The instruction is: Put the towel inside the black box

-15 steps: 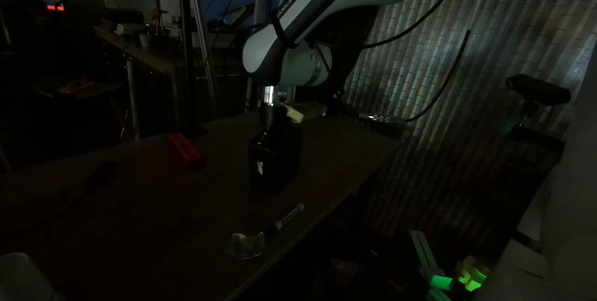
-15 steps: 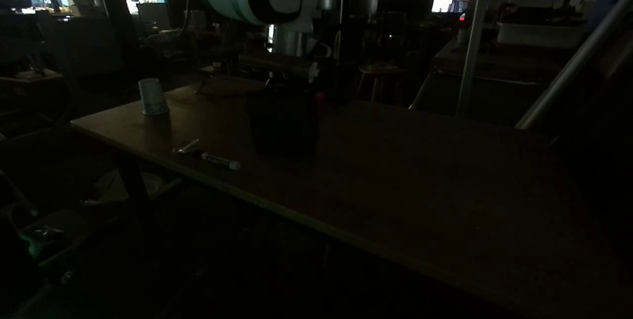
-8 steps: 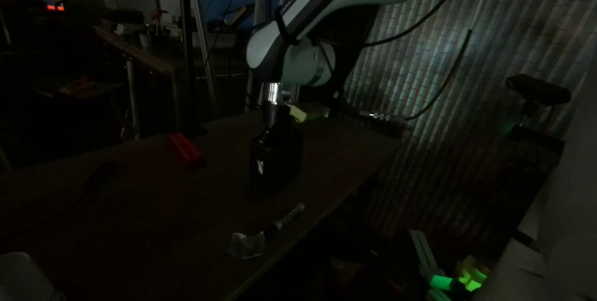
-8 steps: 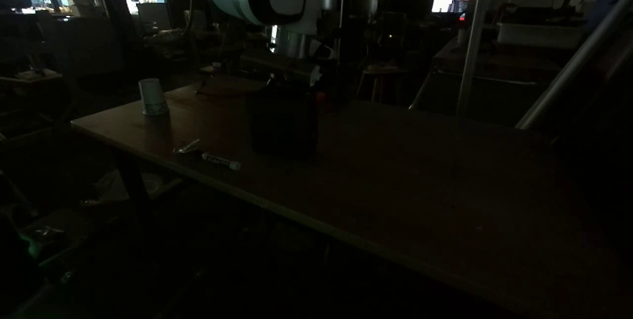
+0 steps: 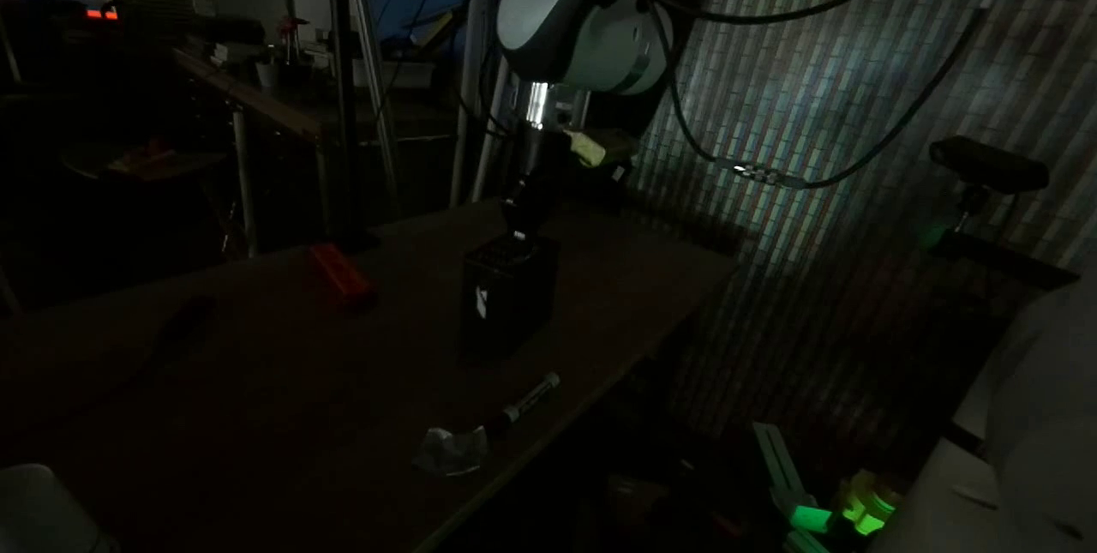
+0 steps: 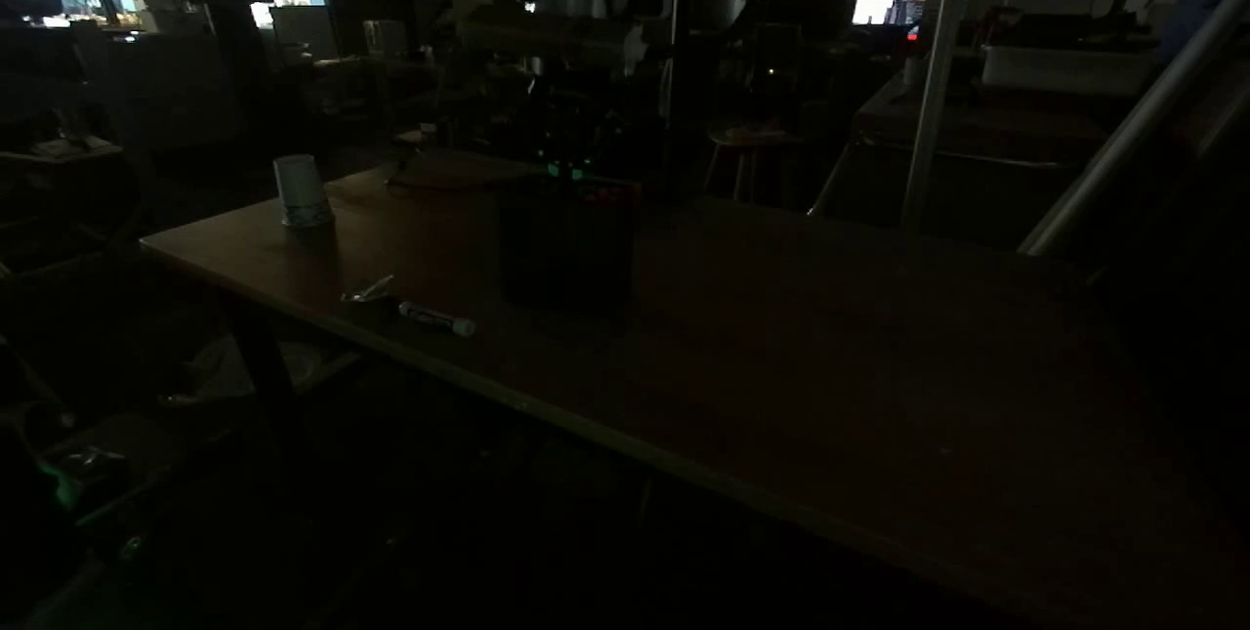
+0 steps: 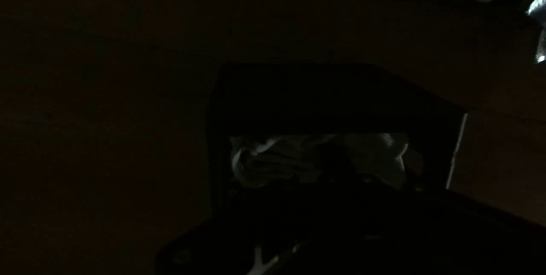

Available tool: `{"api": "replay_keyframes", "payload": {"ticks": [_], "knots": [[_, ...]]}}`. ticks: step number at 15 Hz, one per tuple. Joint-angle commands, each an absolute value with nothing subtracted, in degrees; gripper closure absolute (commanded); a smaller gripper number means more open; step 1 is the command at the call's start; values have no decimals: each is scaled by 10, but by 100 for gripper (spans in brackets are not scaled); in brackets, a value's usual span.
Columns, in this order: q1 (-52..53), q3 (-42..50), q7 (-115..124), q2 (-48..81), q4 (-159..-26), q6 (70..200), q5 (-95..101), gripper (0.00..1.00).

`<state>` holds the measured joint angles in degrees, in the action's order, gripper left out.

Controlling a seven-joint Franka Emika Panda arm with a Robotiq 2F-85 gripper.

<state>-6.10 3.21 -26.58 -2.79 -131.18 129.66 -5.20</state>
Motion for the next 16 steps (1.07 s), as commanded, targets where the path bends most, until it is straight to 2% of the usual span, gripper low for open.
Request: {"api": "replay_keyframes", "payload": {"ticks": [1,6,7,8,11,12,16], "knots": [[-57,46,-262,-126,-1361,1281,-33,100],[-54,71,-265,-224,-1415,1265,-27,100],[-47,70,-261,-170,-1379,1269,-30,74],[-46,74,-261,-181,-1386,1268,-30,98],[-45,74,-261,-175,-1387,1268,-31,77],[-44,74,-261,-172,-1387,1268,-31,74],[-44,73,-261,-167,-1385,1268,-31,74]]}}
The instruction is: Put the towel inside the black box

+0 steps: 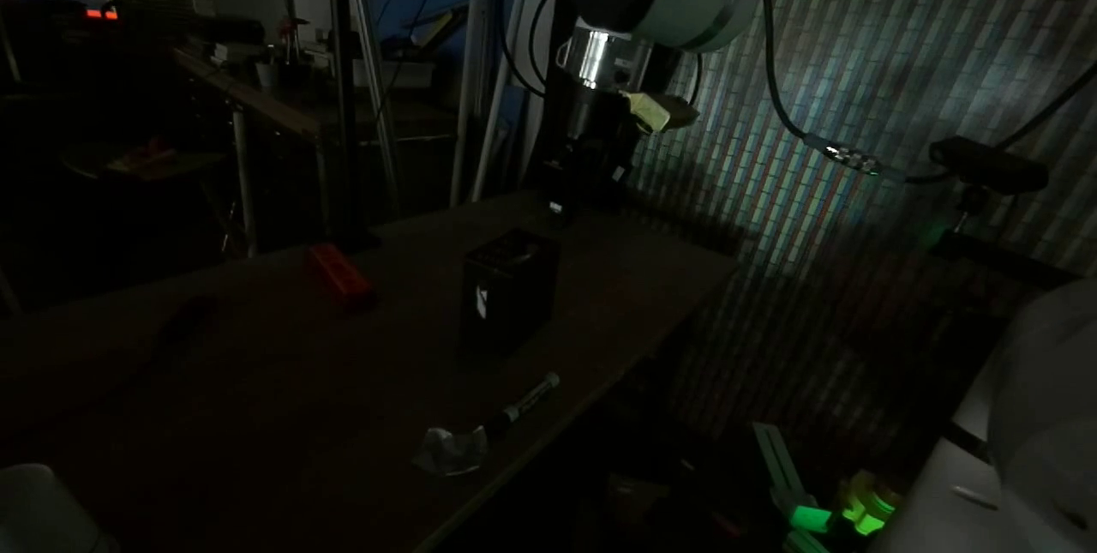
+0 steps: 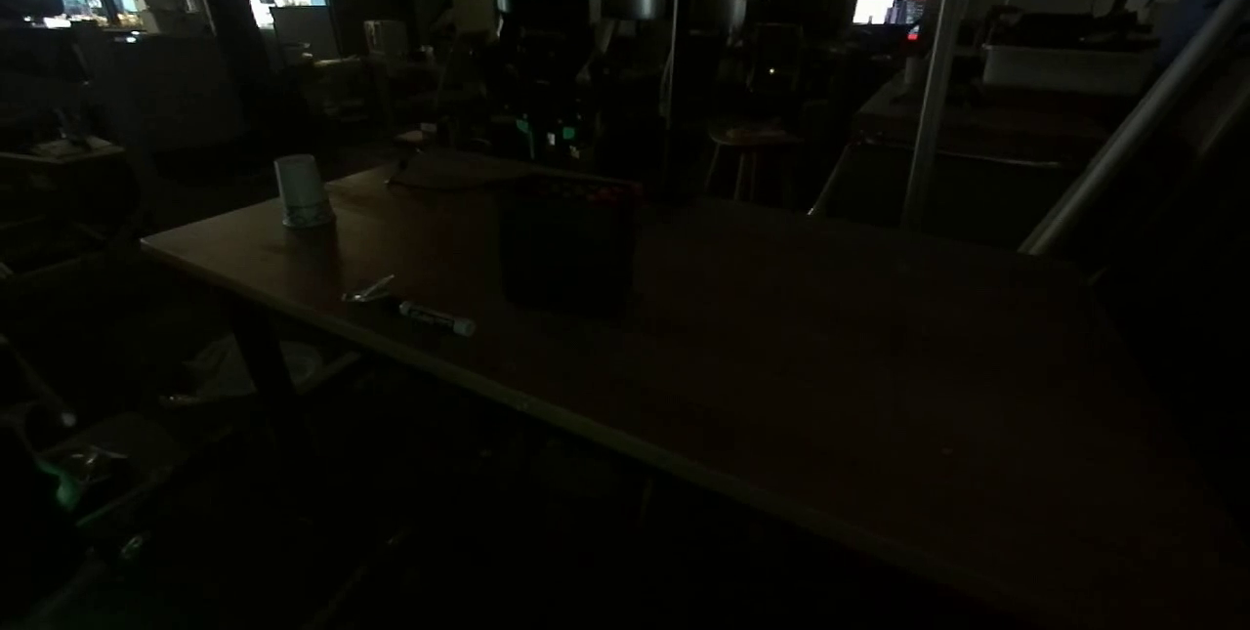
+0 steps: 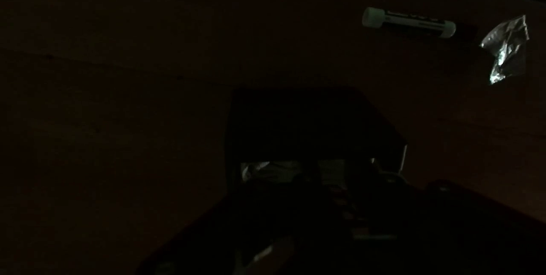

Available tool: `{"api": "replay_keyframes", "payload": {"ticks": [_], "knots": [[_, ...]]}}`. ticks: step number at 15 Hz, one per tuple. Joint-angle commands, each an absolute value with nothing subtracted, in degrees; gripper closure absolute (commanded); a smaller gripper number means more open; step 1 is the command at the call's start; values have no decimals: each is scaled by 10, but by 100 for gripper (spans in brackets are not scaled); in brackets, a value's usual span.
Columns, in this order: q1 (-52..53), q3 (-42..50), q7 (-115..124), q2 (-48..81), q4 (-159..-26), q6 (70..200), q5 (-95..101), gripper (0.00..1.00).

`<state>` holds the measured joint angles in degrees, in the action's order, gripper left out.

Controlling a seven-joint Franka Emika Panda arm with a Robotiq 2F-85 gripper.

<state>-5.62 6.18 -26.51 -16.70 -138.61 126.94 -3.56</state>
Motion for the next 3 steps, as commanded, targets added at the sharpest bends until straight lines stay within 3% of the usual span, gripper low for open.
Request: {"api": "replay_keyframes", "payload": {"ticks": [1,3], "knots": [[-44,73,-261,-167,-1385,1268,-31,74],[-44,73,-261,-167,-1385,1268,-31,74]]}}
